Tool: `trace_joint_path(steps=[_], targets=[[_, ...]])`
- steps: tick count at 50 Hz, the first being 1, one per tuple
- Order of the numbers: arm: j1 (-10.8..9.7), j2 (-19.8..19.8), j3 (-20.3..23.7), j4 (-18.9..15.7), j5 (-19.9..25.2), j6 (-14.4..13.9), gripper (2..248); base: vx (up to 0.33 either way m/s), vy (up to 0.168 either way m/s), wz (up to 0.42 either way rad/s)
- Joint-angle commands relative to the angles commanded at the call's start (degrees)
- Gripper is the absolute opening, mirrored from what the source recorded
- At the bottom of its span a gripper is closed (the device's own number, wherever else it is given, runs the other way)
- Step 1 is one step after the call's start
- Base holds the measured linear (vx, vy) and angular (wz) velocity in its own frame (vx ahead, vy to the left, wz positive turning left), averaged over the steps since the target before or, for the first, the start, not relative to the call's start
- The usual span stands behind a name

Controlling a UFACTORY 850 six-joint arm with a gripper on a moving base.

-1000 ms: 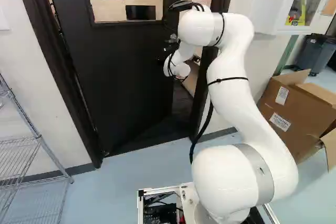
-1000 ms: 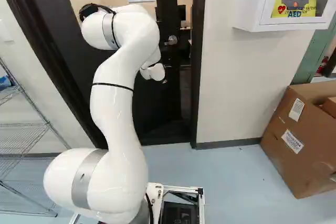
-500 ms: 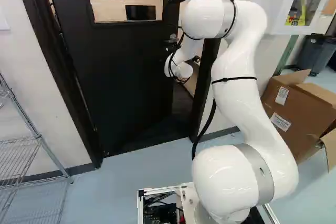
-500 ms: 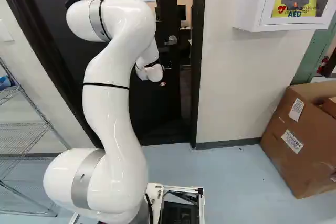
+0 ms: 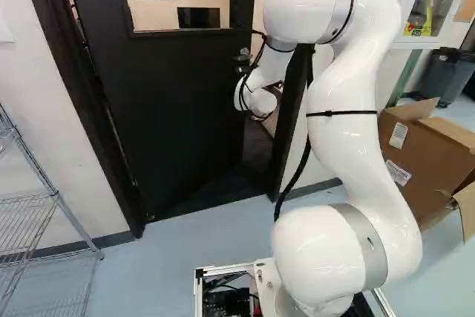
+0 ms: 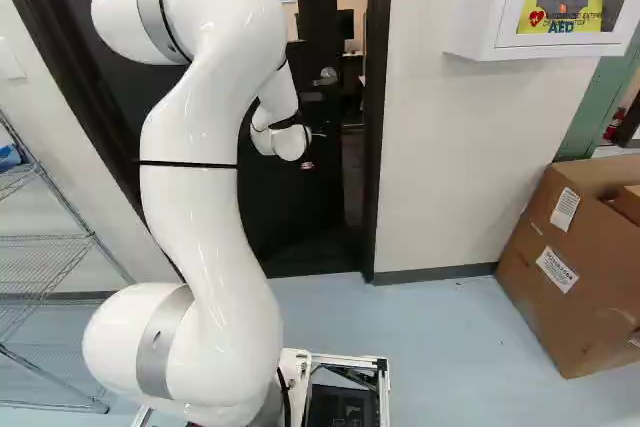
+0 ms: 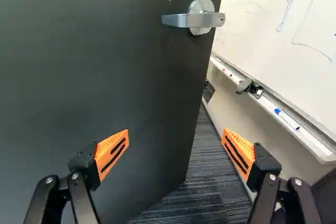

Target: Open the door and move inside

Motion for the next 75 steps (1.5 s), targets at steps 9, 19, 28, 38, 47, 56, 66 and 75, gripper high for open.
trace_joint_path(steps=[9, 19, 28, 38, 47, 56, 66, 75], targets=[[0.0, 2.33, 3.06, 1.08, 0.0, 0.0, 247, 0.0, 0.0, 0.0], [0.0, 4.9, 6.4, 2.04, 0.0, 0.0, 247, 0.0, 0.0, 0.0], [0.0, 7.21, 9.35, 2.77, 0.0, 0.0, 247, 0.0, 0.0, 0.0], [0.0, 9.78, 12.58, 2.95, 0.0, 0.0, 247, 0.0, 0.0, 0.0], [0.0, 12.11, 15.45, 2.95, 0.0, 0.0, 247, 0.0, 0.0, 0.0], [0.0, 14.46, 18.29, 2.95, 0.0, 0.0, 247, 0.0, 0.0, 0.0], [0.0, 17.09, 21.41, 2.95, 0.0, 0.0, 247, 0.0, 0.0, 0.0], [0.0, 19.5, 24.19, 2.95, 0.0, 0.0, 247, 0.0, 0.0, 0.0]])
